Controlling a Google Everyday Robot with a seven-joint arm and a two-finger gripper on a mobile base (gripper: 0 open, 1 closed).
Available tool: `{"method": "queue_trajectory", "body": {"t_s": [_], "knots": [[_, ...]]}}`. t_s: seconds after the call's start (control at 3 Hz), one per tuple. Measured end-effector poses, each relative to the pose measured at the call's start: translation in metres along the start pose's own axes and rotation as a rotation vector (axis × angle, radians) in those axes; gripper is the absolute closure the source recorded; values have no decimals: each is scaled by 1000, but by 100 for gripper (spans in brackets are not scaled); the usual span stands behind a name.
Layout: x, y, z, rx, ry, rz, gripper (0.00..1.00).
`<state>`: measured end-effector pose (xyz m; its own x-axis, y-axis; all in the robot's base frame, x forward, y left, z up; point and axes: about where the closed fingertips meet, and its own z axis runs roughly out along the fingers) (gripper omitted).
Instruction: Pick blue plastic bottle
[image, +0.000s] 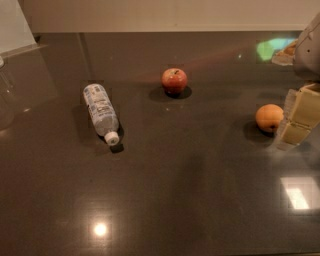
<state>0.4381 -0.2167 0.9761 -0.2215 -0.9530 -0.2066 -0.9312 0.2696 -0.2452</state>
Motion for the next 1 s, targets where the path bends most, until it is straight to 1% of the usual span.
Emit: {"method": "queue_trajectory", "body": {"t_s": [0.33, 0.67, 1.0], "knots": [[0, 0, 0, 0, 0, 0, 0], [-16, -3, 4, -9, -25, -60, 0], [-50, -12, 12, -20, -69, -143, 0]]}}
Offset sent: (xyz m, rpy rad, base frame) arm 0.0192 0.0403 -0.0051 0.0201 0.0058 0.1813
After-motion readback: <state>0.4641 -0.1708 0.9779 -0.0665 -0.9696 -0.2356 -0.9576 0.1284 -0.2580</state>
